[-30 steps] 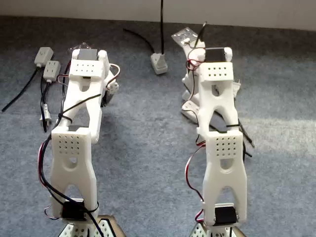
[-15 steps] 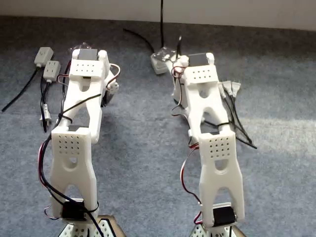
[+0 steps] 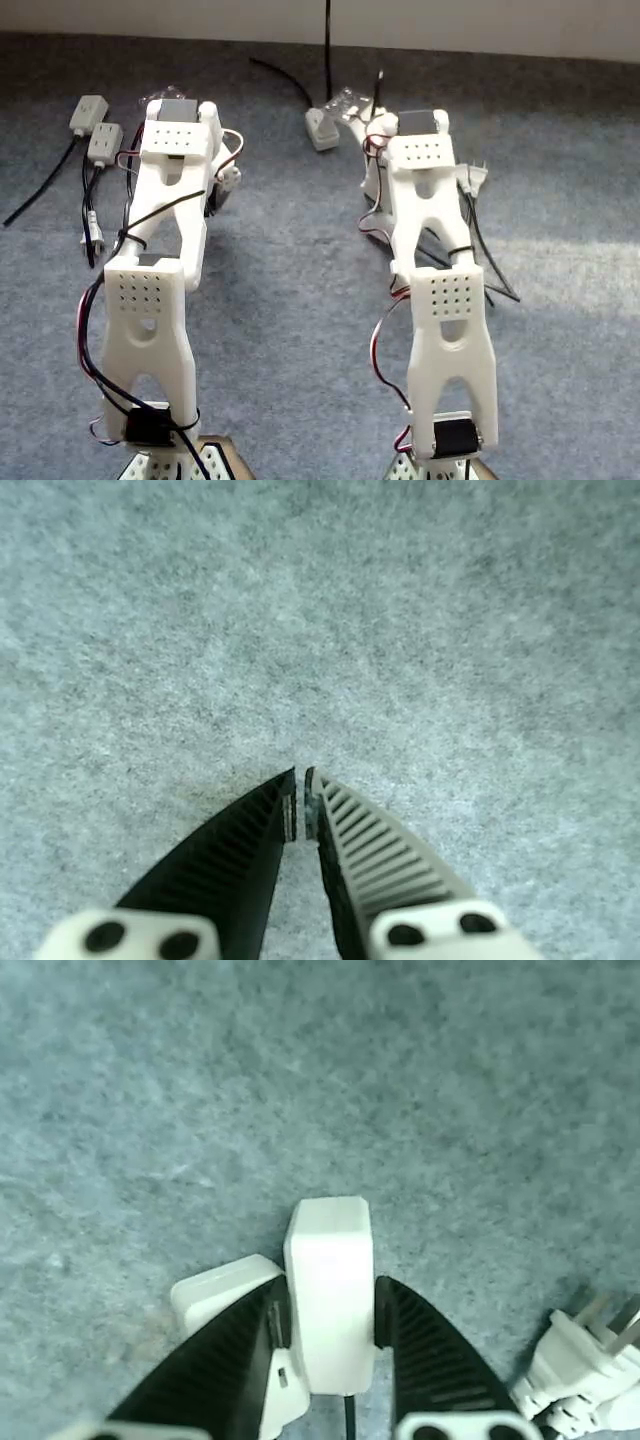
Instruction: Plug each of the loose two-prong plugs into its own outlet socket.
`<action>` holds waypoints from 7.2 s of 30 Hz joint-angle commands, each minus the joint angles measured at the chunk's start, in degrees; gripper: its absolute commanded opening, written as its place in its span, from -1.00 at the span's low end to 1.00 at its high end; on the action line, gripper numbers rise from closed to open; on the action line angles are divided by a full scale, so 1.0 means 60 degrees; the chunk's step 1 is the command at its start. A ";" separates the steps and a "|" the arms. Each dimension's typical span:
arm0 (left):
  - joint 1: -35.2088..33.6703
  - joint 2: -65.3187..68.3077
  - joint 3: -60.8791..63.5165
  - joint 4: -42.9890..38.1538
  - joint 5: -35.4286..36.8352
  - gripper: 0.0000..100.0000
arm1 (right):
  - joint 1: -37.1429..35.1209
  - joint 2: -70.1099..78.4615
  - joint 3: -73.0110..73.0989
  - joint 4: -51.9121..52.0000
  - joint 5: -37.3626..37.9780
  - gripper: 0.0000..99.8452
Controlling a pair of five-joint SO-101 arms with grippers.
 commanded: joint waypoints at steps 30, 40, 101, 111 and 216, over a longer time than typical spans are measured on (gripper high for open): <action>-0.2015 -0.0110 -0.0286 0.0132 0.1187 -0.90 | -0.5897 -0.6484 0.9121 -0.0491 -0.2930 -0.78; -0.1941 -0.0110 -0.0286 0.0132 0.1187 -0.90 | -0.4608 -0.6542 0.9150 -0.1194 -0.2462 -0.53; 0.0125 -0.0125 -0.0330 0.0029 0.1099 -0.90 | 0.1853 -0.0374 0.1018 -0.4681 -0.1421 -0.95; 0.0110 -0.0125 -0.0330 0.0059 0.1099 -0.90 | 0.1062 -0.0374 -0.3465 -0.0667 -0.1421 -0.95; 0.1326 0.0432 -0.0974 -0.4454 -0.0718 -0.64 | 0.3451 -0.1795 -0.6015 0.1121 -0.3018 -0.58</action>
